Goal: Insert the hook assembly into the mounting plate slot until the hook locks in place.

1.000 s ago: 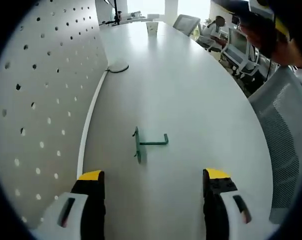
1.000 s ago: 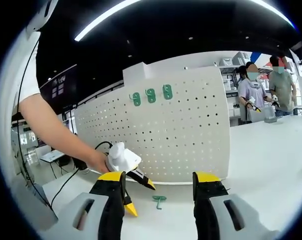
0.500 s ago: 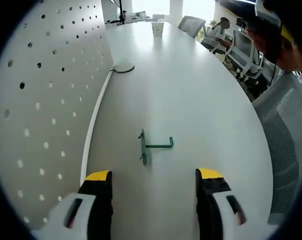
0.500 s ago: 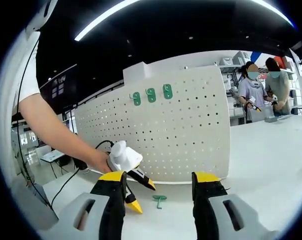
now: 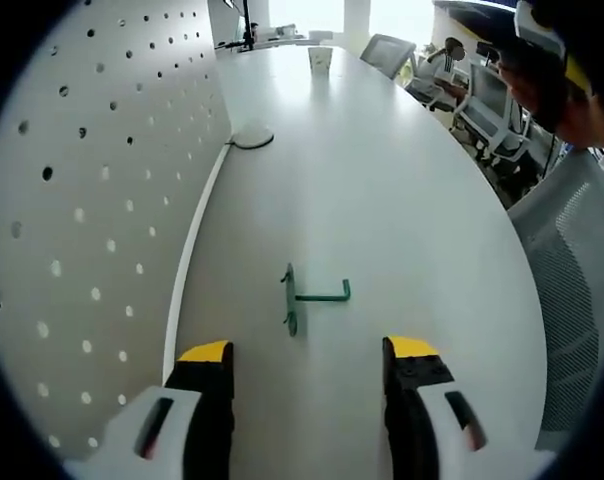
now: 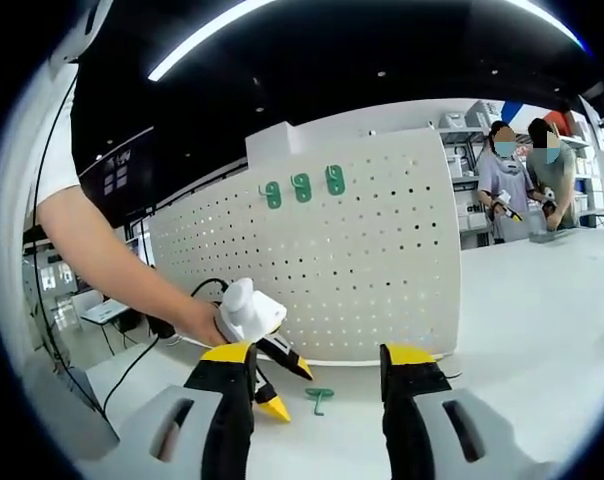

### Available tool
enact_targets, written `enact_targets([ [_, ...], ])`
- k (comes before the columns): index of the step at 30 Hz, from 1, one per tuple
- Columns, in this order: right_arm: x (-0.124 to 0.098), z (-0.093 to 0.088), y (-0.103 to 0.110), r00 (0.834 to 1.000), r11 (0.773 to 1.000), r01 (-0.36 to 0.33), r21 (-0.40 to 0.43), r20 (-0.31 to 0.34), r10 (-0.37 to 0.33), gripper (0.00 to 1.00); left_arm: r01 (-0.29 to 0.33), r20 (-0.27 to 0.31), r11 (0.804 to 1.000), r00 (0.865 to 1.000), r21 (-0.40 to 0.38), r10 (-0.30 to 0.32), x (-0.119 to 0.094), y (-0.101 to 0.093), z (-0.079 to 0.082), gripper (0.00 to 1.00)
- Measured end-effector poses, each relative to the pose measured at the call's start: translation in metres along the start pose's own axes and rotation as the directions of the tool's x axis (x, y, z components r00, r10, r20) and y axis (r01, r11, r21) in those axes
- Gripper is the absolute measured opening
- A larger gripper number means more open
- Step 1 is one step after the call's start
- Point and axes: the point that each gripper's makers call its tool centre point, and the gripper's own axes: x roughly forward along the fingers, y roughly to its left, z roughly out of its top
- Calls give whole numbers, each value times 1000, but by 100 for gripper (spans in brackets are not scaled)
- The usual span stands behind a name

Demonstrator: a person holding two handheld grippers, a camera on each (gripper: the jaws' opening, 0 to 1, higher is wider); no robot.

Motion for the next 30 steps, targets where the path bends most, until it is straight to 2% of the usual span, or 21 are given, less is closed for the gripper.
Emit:
enact_targets([
  [18, 1, -2, 1, 1000, 1000, -6, 14, -9, 6, 43, -14, 41, 1000, 999, -14, 14, 3, 5, 8, 45],
  [21, 1, -2, 0, 1000, 1000, -5, 17, -8, 6, 42, -16, 45, 1000, 999, -10, 17, 3, 4, 9, 41],
  [27, 2, -5, 2, 1000, 1000, -12, 15, -19, 12, 40, -27, 42, 1000, 999, 8, 27, 6, -1, 13, 23],
  [30, 1, -5, 2, 1000, 1000, -14, 16, -21, 15, 40, -34, 38, 999, 999, 3, 33, 7, 0, 14, 21],
])
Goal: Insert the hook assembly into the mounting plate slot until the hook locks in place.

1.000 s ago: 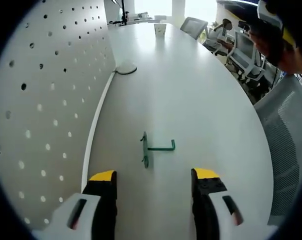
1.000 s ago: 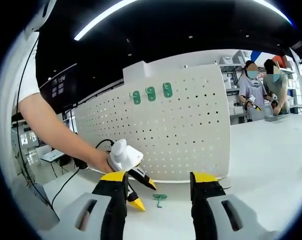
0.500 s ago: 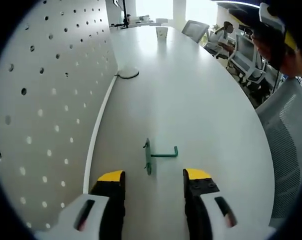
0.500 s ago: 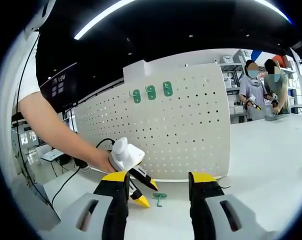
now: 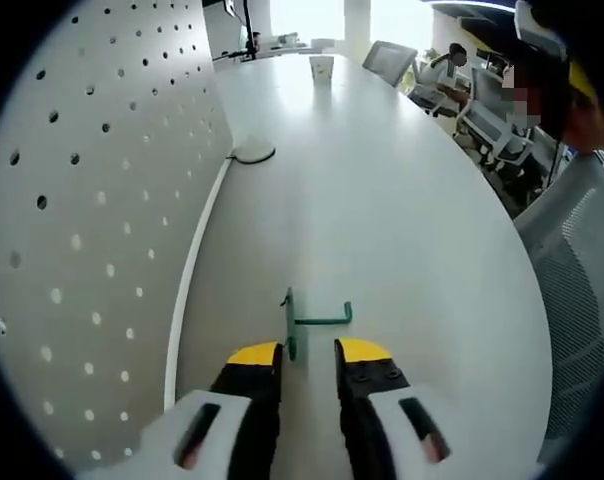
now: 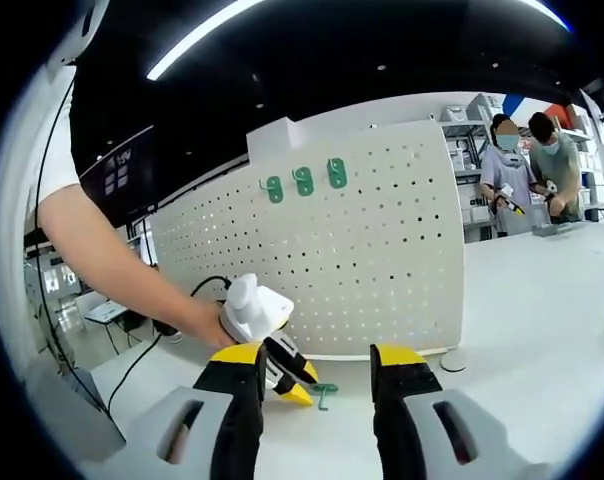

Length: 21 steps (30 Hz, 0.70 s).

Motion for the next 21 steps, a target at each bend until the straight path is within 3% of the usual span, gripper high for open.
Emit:
enact_targets([
  [21, -1, 0, -1, 1000, 1000, -1, 8, -5, 1, 39, -63, -20, 998, 998, -6, 63, 5, 9, 2, 4],
])
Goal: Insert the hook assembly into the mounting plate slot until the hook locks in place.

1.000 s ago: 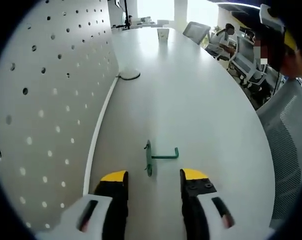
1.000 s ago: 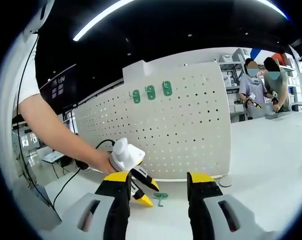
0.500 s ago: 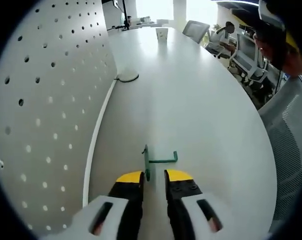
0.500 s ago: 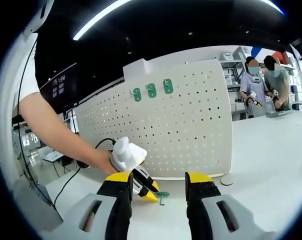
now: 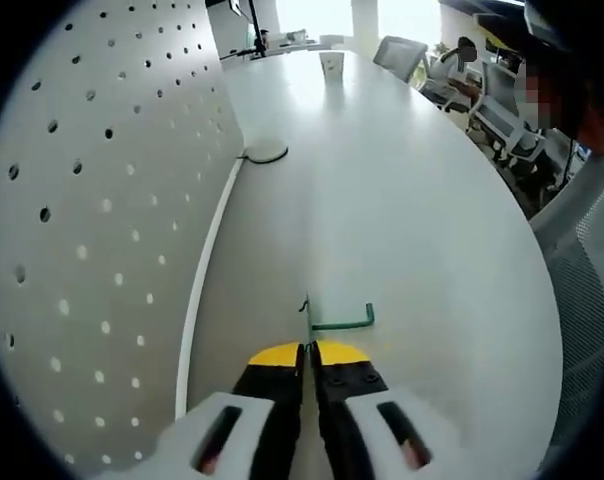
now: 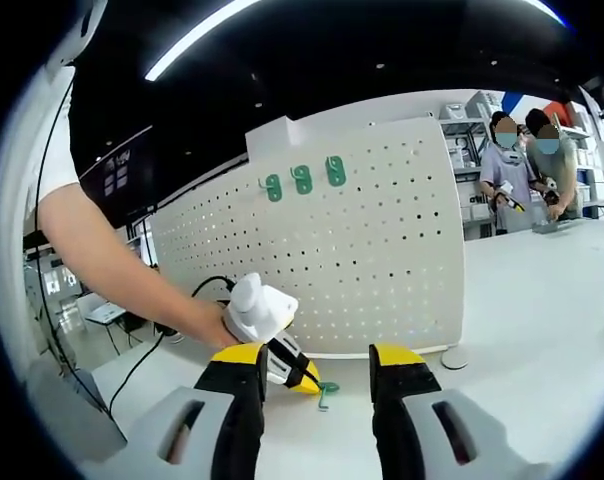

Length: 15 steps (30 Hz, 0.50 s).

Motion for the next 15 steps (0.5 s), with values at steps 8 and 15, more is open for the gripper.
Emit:
enact_targets([
  [8, 0, 1, 0, 1000, 1000, 1, -1, 3, -1, 39, 0, 4, 1000, 1000, -1, 0, -1, 1, 1, 3],
  [15, 0, 0, 0, 1000, 1000, 1, -1, 1, -1, 39, -14, 22, 1000, 1000, 14, 13, -2, 1, 1, 2],
])
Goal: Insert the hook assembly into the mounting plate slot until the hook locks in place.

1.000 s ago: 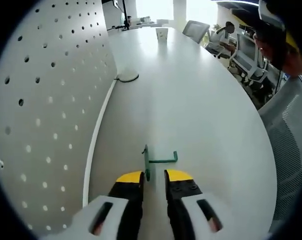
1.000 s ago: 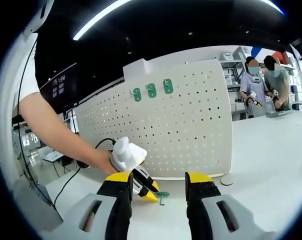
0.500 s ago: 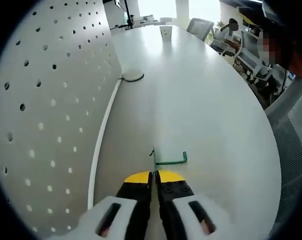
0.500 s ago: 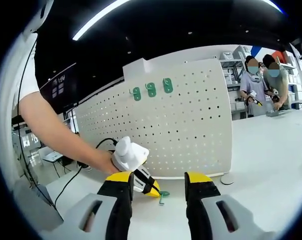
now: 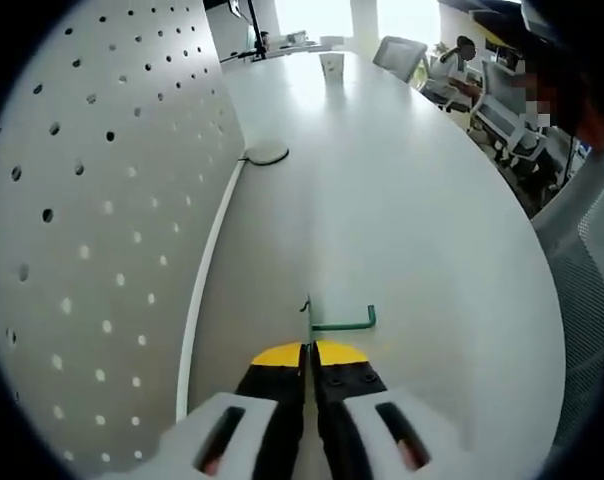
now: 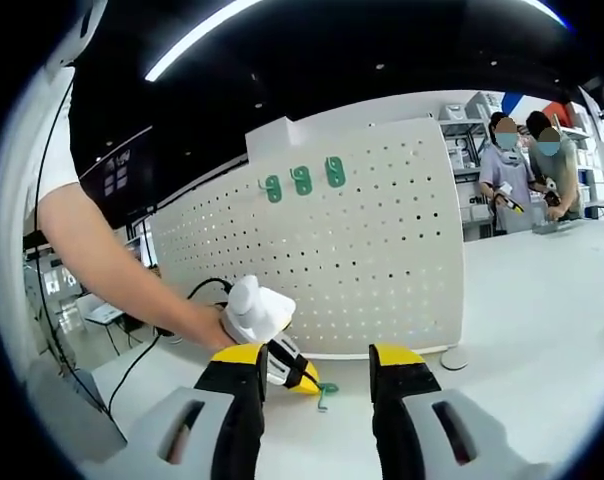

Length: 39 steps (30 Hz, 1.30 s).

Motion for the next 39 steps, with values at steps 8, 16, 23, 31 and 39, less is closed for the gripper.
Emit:
enact_targets([
  [8, 0, 1, 0, 1000, 1000, 0, -1, 2, 0, 39, -3, 13, 1000, 1000, -7, 3, -1, 0, 2, 2],
  [16, 1, 0, 1, 1000, 1000, -3, -3, -3, 2, 39, -1, 17, 1000, 1000, -21, 1, -2, -1, 1, 1],
  [23, 1, 0, 2, 1000, 1000, -5, -2, -3, 5, 39, -15, 63, 999, 998, -44, 18, -8, 1, 5, 1],
  [31, 2, 1, 4, 1000, 1000, -12, 1, -3, 12, 39, -35, 97, 998, 994, -50, 40, -15, 3, 11, 1],
  [39, 3, 3, 4, 1000, 1000, -16, 0, 3, 16, 39, -68, 142, 996, 987, -51, 74, -26, 7, 20, 1],
])
